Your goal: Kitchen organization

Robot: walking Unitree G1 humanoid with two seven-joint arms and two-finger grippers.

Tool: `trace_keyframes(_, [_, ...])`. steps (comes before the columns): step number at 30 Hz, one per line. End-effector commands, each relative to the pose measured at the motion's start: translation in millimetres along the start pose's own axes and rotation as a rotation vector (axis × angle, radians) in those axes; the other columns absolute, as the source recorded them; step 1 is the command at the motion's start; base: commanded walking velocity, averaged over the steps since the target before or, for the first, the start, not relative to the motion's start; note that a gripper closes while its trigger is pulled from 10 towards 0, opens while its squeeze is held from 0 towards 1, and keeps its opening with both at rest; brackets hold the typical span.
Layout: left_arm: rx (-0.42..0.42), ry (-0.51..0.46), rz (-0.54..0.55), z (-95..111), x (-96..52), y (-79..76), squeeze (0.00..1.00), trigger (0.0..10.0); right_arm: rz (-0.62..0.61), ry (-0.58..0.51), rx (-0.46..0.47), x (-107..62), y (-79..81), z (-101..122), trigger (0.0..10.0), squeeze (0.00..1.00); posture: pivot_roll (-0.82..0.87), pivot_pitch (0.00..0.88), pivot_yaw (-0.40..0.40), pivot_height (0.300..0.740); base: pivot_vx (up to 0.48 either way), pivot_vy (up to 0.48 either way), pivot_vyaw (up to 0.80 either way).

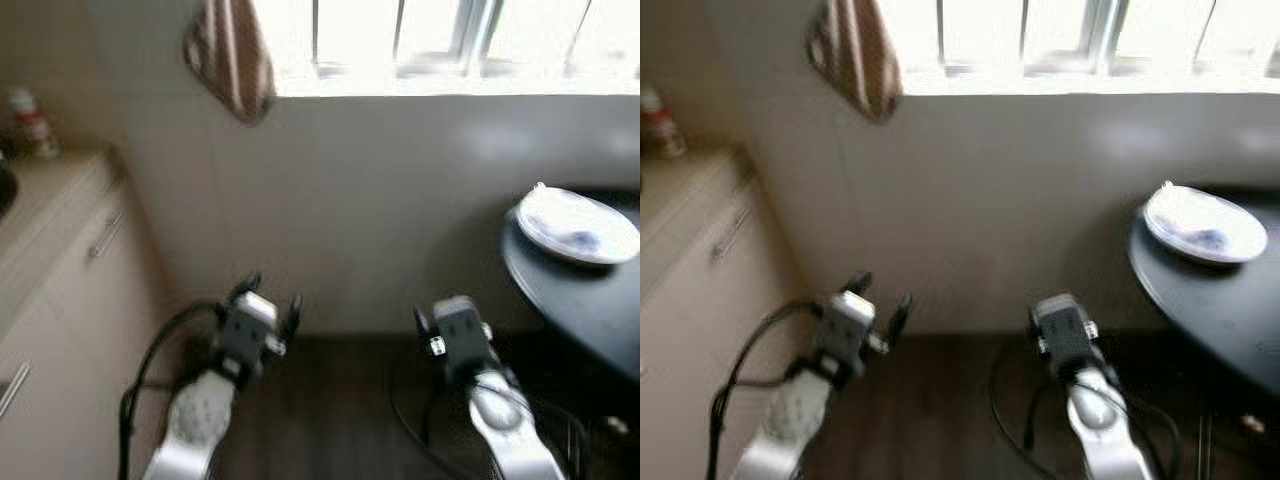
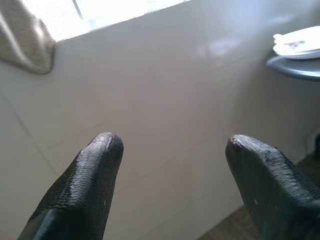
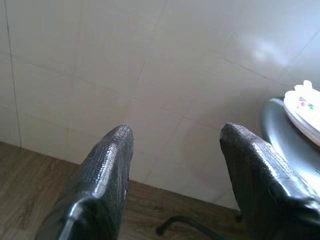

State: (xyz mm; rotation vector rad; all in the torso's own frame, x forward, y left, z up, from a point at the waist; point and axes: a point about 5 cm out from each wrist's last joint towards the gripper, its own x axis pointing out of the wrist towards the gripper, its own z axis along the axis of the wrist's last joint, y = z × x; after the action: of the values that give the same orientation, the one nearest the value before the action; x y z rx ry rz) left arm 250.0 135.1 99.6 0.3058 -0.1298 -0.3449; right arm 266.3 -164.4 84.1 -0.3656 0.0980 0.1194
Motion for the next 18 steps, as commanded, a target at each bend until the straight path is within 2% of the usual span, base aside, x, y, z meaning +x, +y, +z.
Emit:
trace_keyframes(1, [-0.002, -0.015, 0.004, 3.3, 1.1, 0.7, 0.00, 10.0, 0.001, -0.008, -0.011, 1.2, -1.8, 2.7, 10.0, 0.00, 0.01, 0.000, -0.007, 0.740, 0.000, 0.000, 0.00])
trace_keyframes(14, [0.012, 0.007, 0.020, 1.9, 0.9, 1.0, 0.00, 10.0, 0.036, 0.009, -0.044, 0.8, 0.7, 1.3, 10.0, 0.00, 0.00, 0.000, -0.009, 0.740, 0.000, 0.000, 0.00])
trace_keyframes(17, [0.018, 0.059, 0.060, -3.3, -1.0, 5.6, 0.00, 10.0, 0.056, 0.029, -0.076, -1.1, 1.6, -0.4, 10.0, 0.00, 0.00, 0.000, -0.010, 0.740, 0.000, 0.000, 0.00])
trace_keyframes(18, [0.046, 0.106, 0.070, -9.0, -3.8, 8.0, 0.00, 10.0, 0.069, 0.038, -0.099, -3.5, 1.8, -1.6, 10.0, 0.00, 0.00, 0.000, -0.011, 0.740, 0.000, 0.000, 0.00])
